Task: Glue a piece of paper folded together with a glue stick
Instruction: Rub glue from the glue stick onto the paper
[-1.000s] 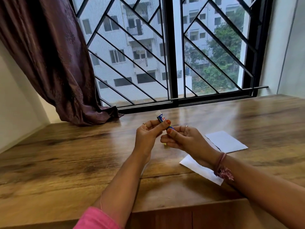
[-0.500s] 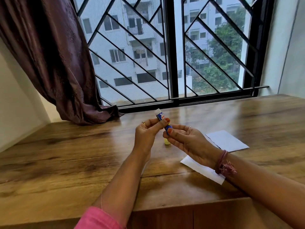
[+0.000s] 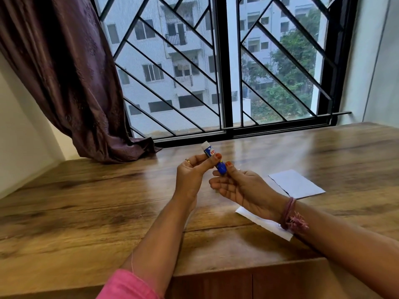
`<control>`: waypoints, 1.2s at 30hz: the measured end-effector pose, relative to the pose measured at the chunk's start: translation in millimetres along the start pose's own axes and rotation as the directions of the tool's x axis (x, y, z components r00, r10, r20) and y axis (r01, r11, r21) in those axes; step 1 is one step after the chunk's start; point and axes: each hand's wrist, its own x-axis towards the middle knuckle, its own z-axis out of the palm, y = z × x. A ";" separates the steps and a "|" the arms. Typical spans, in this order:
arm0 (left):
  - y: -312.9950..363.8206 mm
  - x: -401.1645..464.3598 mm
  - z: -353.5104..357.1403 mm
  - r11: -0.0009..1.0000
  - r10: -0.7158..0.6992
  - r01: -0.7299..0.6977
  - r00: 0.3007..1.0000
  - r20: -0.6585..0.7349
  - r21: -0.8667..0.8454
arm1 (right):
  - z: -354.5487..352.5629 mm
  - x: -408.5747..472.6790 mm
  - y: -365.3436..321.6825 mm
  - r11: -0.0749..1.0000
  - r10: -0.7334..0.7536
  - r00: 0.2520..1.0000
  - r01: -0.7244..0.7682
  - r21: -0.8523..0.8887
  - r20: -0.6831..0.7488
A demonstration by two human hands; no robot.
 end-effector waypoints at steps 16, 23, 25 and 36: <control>-4.2 1.7 -1.0 0.999 -0.006 0.006 1.000 0.006 0.038 | 0.2 1.1 4.7 1.000 0.008 1.000 -0.008 -0.024 0.002; -6.3 2.4 -0.7 0.998 -0.007 0.008 1.000 -0.014 0.064 | -2.9 0.7 4.8 0.991 -0.111 0.992 0.105 -0.086 -0.057; -6.1 2.5 -1.5 0.998 -0.002 0.002 1.000 -0.002 0.055 | -1.7 1.1 5.3 0.991 -0.098 0.994 0.093 -0.098 -0.049; -6.2 3.2 -1.5 0.998 -0.004 0.004 1.000 0.000 0.057 | -0.3 -1.2 2.5 0.995 -0.076 0.997 0.075 -0.058 -0.009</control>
